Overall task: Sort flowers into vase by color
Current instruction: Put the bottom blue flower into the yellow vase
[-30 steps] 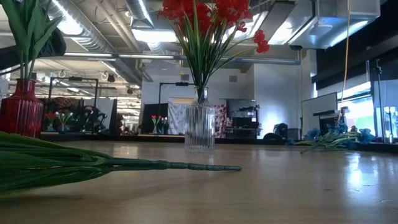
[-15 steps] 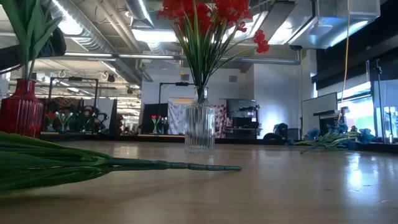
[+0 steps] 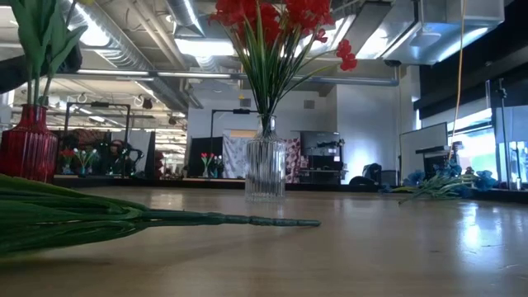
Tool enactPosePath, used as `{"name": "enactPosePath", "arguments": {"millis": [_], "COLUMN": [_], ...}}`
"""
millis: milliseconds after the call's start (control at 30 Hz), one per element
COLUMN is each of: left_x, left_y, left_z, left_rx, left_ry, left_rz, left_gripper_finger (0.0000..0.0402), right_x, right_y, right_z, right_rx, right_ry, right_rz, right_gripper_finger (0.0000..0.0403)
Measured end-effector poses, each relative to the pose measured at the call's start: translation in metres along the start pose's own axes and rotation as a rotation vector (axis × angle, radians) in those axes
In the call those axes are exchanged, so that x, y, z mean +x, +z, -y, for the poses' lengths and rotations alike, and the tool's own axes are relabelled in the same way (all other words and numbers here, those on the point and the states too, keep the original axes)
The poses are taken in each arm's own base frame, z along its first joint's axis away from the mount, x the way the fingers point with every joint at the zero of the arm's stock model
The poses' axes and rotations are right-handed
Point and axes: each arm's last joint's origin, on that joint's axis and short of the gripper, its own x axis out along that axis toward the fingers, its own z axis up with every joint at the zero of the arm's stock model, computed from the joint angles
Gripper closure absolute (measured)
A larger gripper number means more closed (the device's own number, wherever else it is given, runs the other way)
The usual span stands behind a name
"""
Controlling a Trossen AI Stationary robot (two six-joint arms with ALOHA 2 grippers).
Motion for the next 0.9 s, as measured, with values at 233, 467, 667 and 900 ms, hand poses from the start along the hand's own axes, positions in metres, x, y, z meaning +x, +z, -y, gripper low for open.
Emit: {"name": "enactPosePath", "arguments": {"millis": [233, 467, 667, 900], "left_x": [0.000, 0.010, 0.064, 0.125], "left_y": [0.014, 0.032, 0.023, 0.026], "left_z": [0.018, 0.039, 0.039, 0.009], "left_rx": [0.057, 0.322, 0.389, 0.402], "left_ry": [-0.198, -0.372, -0.219, -0.110], "left_rz": [0.044, 0.221, 0.171, 0.117], "left_gripper_finger": [0.0303, 0.0305, 0.0325, 0.0356], "right_x": [0.000, 0.039, 0.051, 0.055], "right_y": [0.002, 0.002, 0.001, 0.004], "right_z": [0.000, -0.001, -0.001, -0.005], "right_rx": [0.001, 0.005, -0.009, 0.004], "right_ry": [0.006, 0.174, 0.202, 0.240], "right_rz": [0.017, 0.067, 0.083, 0.125], "right_gripper_finger": [0.0013, 0.0013, 0.0013, 0.0013]}}
